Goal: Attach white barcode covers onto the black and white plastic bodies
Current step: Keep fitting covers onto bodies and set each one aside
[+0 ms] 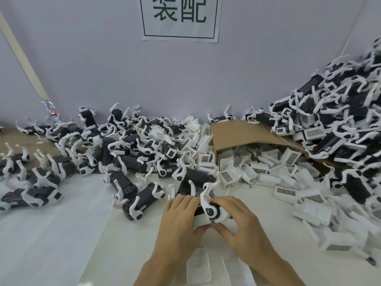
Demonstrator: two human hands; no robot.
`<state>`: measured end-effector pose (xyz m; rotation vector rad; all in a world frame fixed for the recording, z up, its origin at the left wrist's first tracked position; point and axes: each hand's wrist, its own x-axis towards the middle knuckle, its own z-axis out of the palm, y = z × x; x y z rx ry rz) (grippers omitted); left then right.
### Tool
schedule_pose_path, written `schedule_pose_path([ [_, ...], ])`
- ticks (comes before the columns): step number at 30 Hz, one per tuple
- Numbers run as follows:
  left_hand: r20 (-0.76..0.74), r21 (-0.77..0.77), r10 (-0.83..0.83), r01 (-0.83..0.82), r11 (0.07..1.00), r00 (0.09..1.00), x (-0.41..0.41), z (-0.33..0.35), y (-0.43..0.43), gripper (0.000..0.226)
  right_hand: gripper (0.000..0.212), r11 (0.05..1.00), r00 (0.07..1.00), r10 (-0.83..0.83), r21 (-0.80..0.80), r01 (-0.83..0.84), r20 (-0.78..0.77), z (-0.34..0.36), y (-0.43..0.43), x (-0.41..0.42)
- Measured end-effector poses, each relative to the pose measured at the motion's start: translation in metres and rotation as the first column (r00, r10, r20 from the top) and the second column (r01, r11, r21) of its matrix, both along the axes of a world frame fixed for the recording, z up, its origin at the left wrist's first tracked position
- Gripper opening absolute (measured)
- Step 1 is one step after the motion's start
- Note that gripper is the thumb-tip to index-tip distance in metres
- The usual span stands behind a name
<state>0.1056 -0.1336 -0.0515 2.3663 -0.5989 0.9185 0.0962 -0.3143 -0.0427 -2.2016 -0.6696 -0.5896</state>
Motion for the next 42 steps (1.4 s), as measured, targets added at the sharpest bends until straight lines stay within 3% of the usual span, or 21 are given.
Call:
schedule_pose_path([
  [5,0.109,-0.133,0.166,-0.151,0.979,0.980,-0.002,0.007,-0.008,0.076,0.038,0.940,0.981,-0.002,0.333,0.067,-0.193,0.008,-0.010,0.004],
  [8,0.000,-0.415,0.049,-0.044,0.909,0.999,-0.007,0.014,-0.010,0.075,0.027,0.819,0.944,0.148,0.572,0.050,-0.294,0.015,-0.013,0.004],
  [10,-0.162,-0.665,-0.115,-0.023,0.747,0.980,-0.012,0.020,-0.010,0.073,0.021,0.745,0.929,0.212,0.665,0.047,-0.302,0.018,-0.012,0.003],
  [12,-0.323,-0.826,-0.385,-0.059,0.561,0.865,-0.013,0.027,-0.007,0.074,0.026,0.716,0.922,0.239,0.696,0.045,-0.306,0.019,-0.009,0.002],
  [14,-0.374,-0.878,-0.550,-0.094,0.469,0.747,-0.011,0.028,-0.004,0.071,0.035,0.720,0.906,0.258,0.692,0.051,-0.335,0.019,-0.005,0.000],
  [18,-0.333,-0.924,-0.591,-0.130,0.360,0.735,-0.011,0.030,-0.005,0.060,0.052,0.811,0.869,0.302,0.585,-0.018,-0.392,0.016,-0.003,-0.004],
  [20,-0.352,-0.911,-0.538,-0.147,0.386,0.766,-0.012,0.030,-0.006,0.057,0.057,0.801,0.845,0.348,0.597,-0.044,-0.405,0.015,-0.004,-0.005],
  [23,-0.415,-0.823,-0.415,-0.140,0.551,0.810,-0.014,0.032,-0.004,0.043,0.042,0.752,0.809,0.406,0.658,-0.032,-0.425,0.016,-0.004,-0.003],
  [27,-0.356,-0.755,-0.321,-0.068,0.652,0.878,-0.017,0.028,0.003,0.010,0.036,0.653,0.734,0.464,0.751,0.095,-0.496,0.016,-0.008,-0.001],
  [29,-0.342,-0.698,-0.247,-0.069,0.713,0.906,-0.017,0.026,0.009,0.009,0.034,0.657,0.734,0.427,0.738,0.150,-0.528,0.018,-0.012,-0.001],
  [36,-0.369,-0.620,-0.084,-0.178,0.765,0.926,-0.007,0.019,0.019,0.026,0.034,0.676,0.748,0.361,0.708,0.202,-0.557,0.023,-0.025,0.002],
  [39,-0.350,-0.605,-0.057,-0.179,0.776,0.935,-0.007,0.021,0.018,0.028,0.028,0.712,0.694,0.406,0.682,0.168,-0.595,0.029,-0.030,0.001],
  [42,-0.335,-0.604,-0.031,-0.189,0.774,0.942,-0.010,0.022,0.017,0.029,0.042,0.775,0.639,0.398,0.614,0.149,-0.658,0.047,-0.037,0.008],
])
